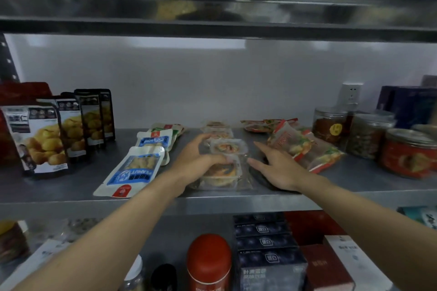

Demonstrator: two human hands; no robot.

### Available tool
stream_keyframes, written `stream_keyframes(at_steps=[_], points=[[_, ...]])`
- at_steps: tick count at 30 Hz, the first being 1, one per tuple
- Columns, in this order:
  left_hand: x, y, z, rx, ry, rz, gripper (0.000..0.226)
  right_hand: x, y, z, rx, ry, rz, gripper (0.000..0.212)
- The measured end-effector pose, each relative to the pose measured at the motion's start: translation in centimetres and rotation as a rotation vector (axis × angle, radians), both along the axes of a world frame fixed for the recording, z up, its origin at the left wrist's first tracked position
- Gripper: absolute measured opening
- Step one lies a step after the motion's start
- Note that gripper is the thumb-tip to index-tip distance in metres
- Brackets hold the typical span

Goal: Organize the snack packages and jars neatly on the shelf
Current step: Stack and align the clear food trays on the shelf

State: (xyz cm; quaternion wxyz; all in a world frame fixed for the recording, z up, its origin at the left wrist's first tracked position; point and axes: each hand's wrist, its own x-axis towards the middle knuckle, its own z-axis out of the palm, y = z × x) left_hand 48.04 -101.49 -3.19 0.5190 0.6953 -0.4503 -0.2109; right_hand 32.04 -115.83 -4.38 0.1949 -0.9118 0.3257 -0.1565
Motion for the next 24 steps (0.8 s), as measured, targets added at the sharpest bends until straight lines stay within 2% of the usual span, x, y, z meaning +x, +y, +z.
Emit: stream_keyframes(at_steps=[3,5,8,11,13,15,20,24], points=[[0.4,-0.1,0.0,0.022,0.174,-0.039,0.076,0.8,-0.1,-0.1,0.096,-0.067,0.044,0.059],[0.2,0.1,-0.3,0.025,0.165,-0.053,0.056,1.3,-0.2,-0.3,0.125,-0.111,0.067,0.046],[-0.5,0.1,-0.4,0.025,0.146,-0.035,0.057,1.5,0.1,-0.3,0.102,-0.134,0.107,0.041],[-0.3,-0.3,-0.8,0.004,0.184,-0.035,0.064,1.7,0.3,-0.1,0.058,-0.107,0.116,0.043],[-0.2,-0.5,-1.1,0.008,0.195,-0.053,0.083,1.9,0.5,-0.1,0.042,-0.088,0.14,0.045],[-0.4,-0.4,-1.2,0.005,0.178,-0.059,0.093,2.1,0.5,-0.3,0.056,-0.079,0.164,0.048],[-0.7,-0.4,-1.2,-0.018,0.185,-0.073,0.086,2.3,0.4,-0.6,0.079,-0.019,0.183,0.062],[-0.1,-0.4,-0.1,-0.02,0.247,-0.036,0.068,2.3,0.4,-0.7,0.092,-0.059,0.205,0.071]])
